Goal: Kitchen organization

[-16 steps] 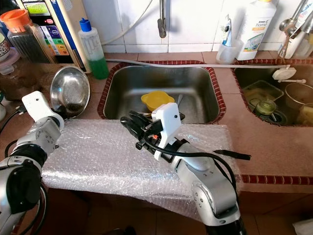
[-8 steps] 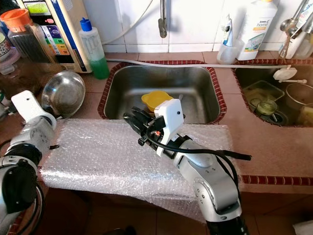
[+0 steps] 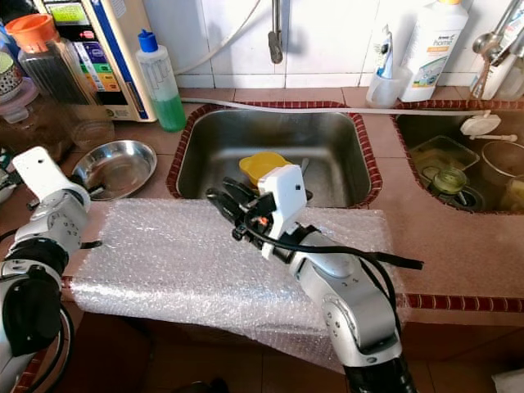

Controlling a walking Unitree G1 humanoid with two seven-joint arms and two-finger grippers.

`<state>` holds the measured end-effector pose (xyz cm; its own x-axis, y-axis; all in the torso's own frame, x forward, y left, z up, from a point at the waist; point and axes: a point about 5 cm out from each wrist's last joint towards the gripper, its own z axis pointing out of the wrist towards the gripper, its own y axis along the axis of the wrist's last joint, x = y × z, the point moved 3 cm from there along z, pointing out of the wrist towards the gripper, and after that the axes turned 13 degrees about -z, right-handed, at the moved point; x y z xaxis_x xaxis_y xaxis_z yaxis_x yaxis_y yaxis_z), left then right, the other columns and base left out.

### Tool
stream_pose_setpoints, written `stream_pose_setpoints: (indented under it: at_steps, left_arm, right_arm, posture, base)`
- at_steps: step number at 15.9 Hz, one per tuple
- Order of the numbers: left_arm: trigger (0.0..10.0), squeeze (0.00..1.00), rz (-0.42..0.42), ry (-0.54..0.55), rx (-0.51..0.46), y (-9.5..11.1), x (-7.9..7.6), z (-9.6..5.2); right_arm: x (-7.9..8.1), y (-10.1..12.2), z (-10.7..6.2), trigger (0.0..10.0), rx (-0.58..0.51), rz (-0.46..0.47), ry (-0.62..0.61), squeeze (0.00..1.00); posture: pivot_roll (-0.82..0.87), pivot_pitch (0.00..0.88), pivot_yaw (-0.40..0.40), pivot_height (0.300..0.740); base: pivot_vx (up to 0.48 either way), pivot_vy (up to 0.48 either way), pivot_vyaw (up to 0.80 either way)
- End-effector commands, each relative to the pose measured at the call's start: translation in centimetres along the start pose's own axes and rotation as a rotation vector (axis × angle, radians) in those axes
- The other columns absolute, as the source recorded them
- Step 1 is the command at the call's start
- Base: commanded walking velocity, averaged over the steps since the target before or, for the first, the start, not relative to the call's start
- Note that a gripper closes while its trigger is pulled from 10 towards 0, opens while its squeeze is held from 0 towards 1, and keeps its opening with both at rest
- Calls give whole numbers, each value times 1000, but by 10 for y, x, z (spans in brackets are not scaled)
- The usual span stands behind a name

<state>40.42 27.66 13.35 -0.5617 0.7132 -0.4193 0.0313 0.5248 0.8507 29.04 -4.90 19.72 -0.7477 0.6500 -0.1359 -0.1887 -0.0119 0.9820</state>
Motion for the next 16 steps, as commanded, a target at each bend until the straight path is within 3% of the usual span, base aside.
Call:
stream_pose_setpoints:
  at_steps: [1, 5, 6, 8, 11, 12, 16]
  left_arm:
    - [0, 0, -6, 18, 16, -2, 6, 1]
    - [0, 0, -54, -8, -29, 5, 4, 1]
    - [0, 0, -64, -44, -113, 17, 1, 0]
    - [0, 0, -80, -137, -240, 33, -11, -5]
    - [0, 0, -113, -194, -269, 32, -18, -9]
    - [0, 0, -141, -269, -280, 29, -30, -14]
    - [0, 0, -156, -364, -276, 19, -45, -21]
  right_arm:
    - [-1, 3, 2, 10000, -13, -11, 7, 0]
    - [-4, 3, 2, 10000, -12, -16, -5, 0]
    - [-7, 3, 2, 10000, -11, -21, -18, 0]
    - [-22, 2, 3, 10000, -7, -38, -110, 0]
    - [-40, 2, 3, 10000, -8, -35, -206, 0]
    - [-54, 1, 5, 10000, -19, -3, -281, 0]
    - [-74, -1, 23, 10000, -63, 146, -361, 0]
  posture:
    - [-26, 94, 88, 740]
    - [-24, 96, 86, 740]
    - [-25, 97, 86, 740]
    - [-24, 99, 85, 740]
    - [-22, 102, 82, 740]
    - [-20, 106, 78, 740]
    - [-2, 123, 65, 740]
  base:
    - [0, 0, 0]
    - [0, 0, 0]
    - [0, 0, 0]
    - [0, 0, 0]
    - [0, 0, 0]
    - [0, 0, 0]
    - [0, 0, 0]
